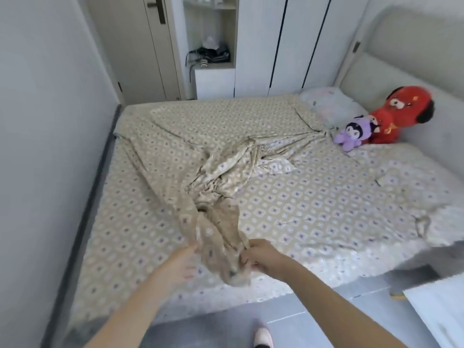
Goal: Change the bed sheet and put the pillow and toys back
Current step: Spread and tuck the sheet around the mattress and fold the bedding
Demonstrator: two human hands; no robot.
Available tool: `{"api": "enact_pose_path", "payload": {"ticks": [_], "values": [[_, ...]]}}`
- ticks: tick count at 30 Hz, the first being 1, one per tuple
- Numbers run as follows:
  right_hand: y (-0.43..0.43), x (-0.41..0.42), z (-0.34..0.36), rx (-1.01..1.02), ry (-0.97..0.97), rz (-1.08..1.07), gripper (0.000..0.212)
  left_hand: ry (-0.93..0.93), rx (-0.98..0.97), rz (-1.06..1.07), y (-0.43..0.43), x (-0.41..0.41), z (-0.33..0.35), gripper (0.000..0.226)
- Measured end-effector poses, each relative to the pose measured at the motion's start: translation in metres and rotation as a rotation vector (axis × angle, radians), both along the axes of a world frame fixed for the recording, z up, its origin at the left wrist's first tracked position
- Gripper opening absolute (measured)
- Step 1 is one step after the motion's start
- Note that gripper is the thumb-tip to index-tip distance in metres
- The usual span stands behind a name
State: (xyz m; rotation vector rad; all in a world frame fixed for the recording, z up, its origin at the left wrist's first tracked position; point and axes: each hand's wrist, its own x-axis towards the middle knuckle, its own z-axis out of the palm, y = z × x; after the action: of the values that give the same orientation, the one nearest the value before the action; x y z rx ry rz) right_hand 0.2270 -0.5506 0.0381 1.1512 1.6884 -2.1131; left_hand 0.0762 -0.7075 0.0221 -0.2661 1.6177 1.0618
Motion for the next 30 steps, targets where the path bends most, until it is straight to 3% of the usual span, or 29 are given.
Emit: {"api": "enact_pose_path", "payload": {"ticks": [3,6,10,13,15,18,19,20,22,23,25,27,30], "values": [[-0.022,0.008,0.027,-0.098,0.076,0.065,0.029,-0.13,0.079,0.072,-0.02,0.013,0.021,0.073],[-0.035,0.011,0.048,-0.093,0.116,0.201,0.028,-0.203,0.216,0.233,-0.026,0.023,0.042,0.054],[-0.047,0.017,0.072,0.04,0.161,0.213,0.019,0.037,0.262,0.42,-0.037,0.025,0.065,0.016],[-0.054,0.019,0.079,0.216,0.158,0.112,0.018,0.173,0.201,0.44,-0.049,0.016,0.077,0.035],[-0.065,0.021,0.082,0.359,0.131,0.113,0.036,0.268,0.164,0.442,-0.062,0.016,0.086,0.043],[-0.089,0.012,0.094,0.404,0.215,0.196,0.082,0.373,0.132,0.483,-0.086,0.014,0.099,0.042],[-0.098,0.006,0.098,0.432,0.242,0.267,0.083,0.391,0.132,0.489,-0.096,0.014,0.105,0.042],[-0.107,-0.002,0.106,0.473,0.271,0.344,0.067,0.411,0.14,0.508,-0.107,0.012,0.111,0.041],[-0.126,-0.015,0.117,0.553,0.282,0.464,0.015,0.458,0.143,0.519,-0.127,0.007,0.122,0.04],[-0.135,-0.02,0.122,0.574,0.283,0.505,0.011,0.487,0.137,0.51,-0.136,0.003,0.126,0.04],[-0.152,-0.032,0.125,0.586,0.279,0.599,0.021,0.512,0.135,0.49,-0.154,-0.004,0.132,0.038],[-0.168,-0.043,0.122,0.75,0.256,0.731,0.021,0.504,0.169,0.471,-0.17,-0.009,0.14,0.032],[-0.183,-0.063,0.109,0.944,0.196,0.807,0.044,0.524,0.233,0.412,-0.193,-0.022,0.15,0.025]]}}
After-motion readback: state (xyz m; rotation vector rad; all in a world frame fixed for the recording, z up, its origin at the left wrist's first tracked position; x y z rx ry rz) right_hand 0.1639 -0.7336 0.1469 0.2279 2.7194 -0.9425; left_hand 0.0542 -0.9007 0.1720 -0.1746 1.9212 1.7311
